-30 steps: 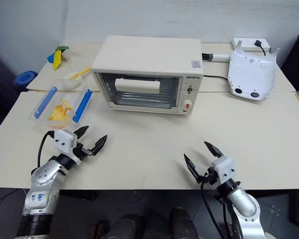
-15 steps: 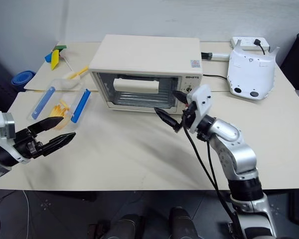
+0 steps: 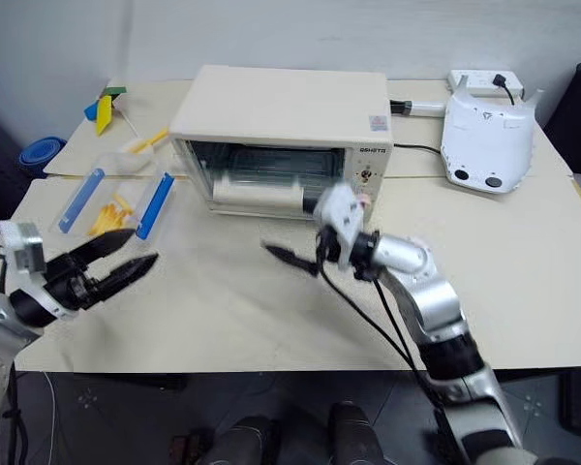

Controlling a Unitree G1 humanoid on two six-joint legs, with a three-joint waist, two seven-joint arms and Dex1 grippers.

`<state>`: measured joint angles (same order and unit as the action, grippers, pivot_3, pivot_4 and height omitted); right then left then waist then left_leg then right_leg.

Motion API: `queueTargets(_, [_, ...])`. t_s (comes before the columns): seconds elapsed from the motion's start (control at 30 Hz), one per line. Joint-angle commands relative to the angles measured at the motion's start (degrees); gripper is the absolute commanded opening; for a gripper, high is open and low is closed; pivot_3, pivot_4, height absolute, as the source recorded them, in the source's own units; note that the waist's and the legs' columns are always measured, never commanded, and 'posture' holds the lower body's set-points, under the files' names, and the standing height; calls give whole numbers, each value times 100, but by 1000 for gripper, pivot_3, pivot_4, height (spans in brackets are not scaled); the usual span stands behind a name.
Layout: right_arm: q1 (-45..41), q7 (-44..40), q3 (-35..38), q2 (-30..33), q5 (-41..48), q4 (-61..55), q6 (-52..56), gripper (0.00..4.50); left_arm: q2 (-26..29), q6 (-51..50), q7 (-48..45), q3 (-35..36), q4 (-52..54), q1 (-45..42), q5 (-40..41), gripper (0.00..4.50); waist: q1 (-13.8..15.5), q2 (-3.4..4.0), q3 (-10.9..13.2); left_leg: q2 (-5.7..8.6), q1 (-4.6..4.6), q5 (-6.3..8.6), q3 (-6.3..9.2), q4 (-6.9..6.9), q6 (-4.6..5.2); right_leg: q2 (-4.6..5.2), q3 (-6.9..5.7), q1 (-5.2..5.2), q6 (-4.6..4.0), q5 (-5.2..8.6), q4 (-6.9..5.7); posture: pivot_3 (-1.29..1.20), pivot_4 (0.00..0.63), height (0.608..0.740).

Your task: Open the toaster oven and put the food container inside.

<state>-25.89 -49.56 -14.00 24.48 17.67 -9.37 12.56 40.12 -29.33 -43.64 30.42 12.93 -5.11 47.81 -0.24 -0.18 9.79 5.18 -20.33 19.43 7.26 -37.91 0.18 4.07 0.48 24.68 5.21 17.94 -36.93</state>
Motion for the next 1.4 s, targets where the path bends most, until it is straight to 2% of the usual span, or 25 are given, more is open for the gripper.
queueTargets(0.03, [206,-180,-67,64,-125,-437,-457,4500,110,-41,38,134,-244,-533,232,2671,-8,0,0,0,0,0,-2,-4,0,0,0,0,0,0,-3,0,150,740])
queueTargets(0.2, [372,-129,-57,73,-465,-221,-904,4500,159,164,-214,-708,-1130,-1654,-465,1257,3,-2,-1,1,2,-1,3,-6,-2,0,-6,-2,1,0,-6,0,150,740])
queueTargets(0.33, [460,-235,23,143,-566,-12,-1233,4500,-83,937,-655,-1711,-2297,-2651,-1455,32,0,-3,-1,3,3,0,1,-6,-2,-1,-6,-1,1,-1,-5,0,150,740])
queueTargets(0.5, [1013,-341,338,446,-528,1,-1608,4500,15,1320,-1548,-2296,-2771,-2858,-1921,32,-25,-3,-1,3,1,1,0,-2,-1,-1,-5,3,1,-1,-2,0,150,740])
queueTargets(0.63, [1786,-322,895,706,-199,-172,-1723,4500,135,1406,-1894,-2438,-2682,-2636,-2128,32,5,-5,0,3,-4,1,1,-7,0,0,-6,6,1,-1,-3,0,150,740])
queueTargets(0.77, [2731,-283,1761,924,236,-445,-1889,4500,176,1275,-1890,-2520,-2312,-2065,-2240,32,24,-5,0,4,3,1,0,-12,1,1,-3,-7,2,-1,-7,0,150,740])
queueTargets(0.83, [2799,1,2145,804,554,-612,-1755,4500,171,1213,-1803,-2531,-2100,-1762,-2296,32,5,-5,0,2,4,1,0,-11,1,0,-1,-8,2,-1,-7,0,150,740])
queueTargets(0.9, [2743,-57,2364,639,940,-717,-2003,4500,91,1228,-1634,-2465,-1958,-1531,-2327,32,0,-6,1,1,5,1,-3,-11,1,0,4,-7,2,-1,-10,0,150,740])
queueTargets(1.03, [2463,-125,2222,581,980,-730,-1906,4500,-160,1561,-1101,-2186,-1634,-1051,-2413,32,25,-5,1,-3,10,0,-1,-11,-1,-2,1,-13,2,-1,-11,0,150,740])
queueTargets(1.1, [2229,-239,2078,499,1292,-796,-1703,4500,-320,1746,-873,-1842,-1347,-665,-2275,32,21,-6,1,-2,9,0,1,-11,-1,-1,0,-12,2,-1,-8,0,150,740])
queueTargets(1.2, [1835,-482,1813,408,1502,-851,-1573,4500,-586,1381,-342,-1010,-469,141,-1661,580,-48,-5,2,-6,9,1,-6,-5,0,-2,6,-7,2,-1,-7,0,150,740])
queueTargets(1.4, [1183,-798,1470,18,1351,-470,-1959,4500,-1340,560,1199,919,758,1924,-589,2439,14,-8,3,-12,12,4,-4,-5,1,-5,3,-15,2,-1,2,0,150,740])
